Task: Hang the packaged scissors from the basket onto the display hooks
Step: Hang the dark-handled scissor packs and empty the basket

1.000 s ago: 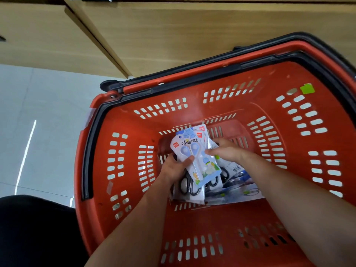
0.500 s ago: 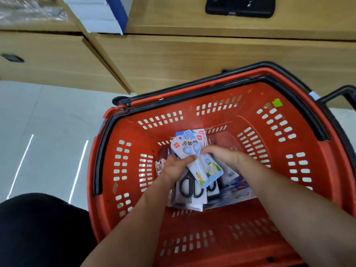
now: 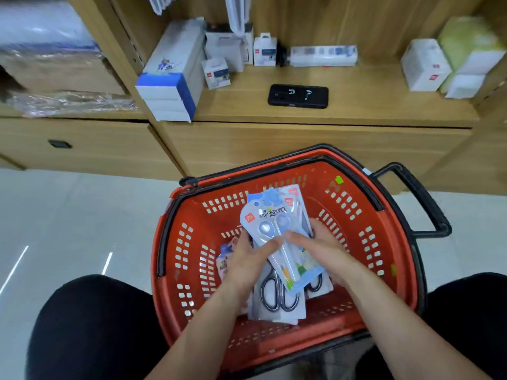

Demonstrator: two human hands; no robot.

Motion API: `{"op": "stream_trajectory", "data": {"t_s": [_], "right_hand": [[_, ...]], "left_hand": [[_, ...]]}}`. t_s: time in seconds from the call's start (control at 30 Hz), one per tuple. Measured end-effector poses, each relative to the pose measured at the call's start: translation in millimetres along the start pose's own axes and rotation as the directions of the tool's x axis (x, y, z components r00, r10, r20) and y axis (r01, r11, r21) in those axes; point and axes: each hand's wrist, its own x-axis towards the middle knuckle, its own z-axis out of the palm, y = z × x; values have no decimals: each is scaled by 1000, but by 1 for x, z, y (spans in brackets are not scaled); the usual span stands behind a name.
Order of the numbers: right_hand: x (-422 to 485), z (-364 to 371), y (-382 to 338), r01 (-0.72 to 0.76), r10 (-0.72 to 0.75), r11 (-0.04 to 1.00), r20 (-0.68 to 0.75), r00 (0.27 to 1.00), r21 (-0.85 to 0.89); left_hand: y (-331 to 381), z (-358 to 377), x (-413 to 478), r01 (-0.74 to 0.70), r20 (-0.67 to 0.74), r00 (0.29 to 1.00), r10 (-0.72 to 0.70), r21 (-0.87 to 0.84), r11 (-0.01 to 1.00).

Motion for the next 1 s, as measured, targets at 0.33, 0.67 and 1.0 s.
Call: {"op": "stream_trajectory", "data": {"t_s": [0.33,0.67,1.0], "right_hand": [[-47,13,-26,162,-162,954,-19,987,250],[-58,13,-25,14,-125,878,201,972,478],[-51,-9,-36,-24,-31,860,99,995,510]], "left_hand": [[43,-13,-33,-78,-47,996,72,-121,990],[56,-29,-53,-51,-146,989,29,-149,988],[68,-41,-49,-58,-191,981,17,-212,976]]}}
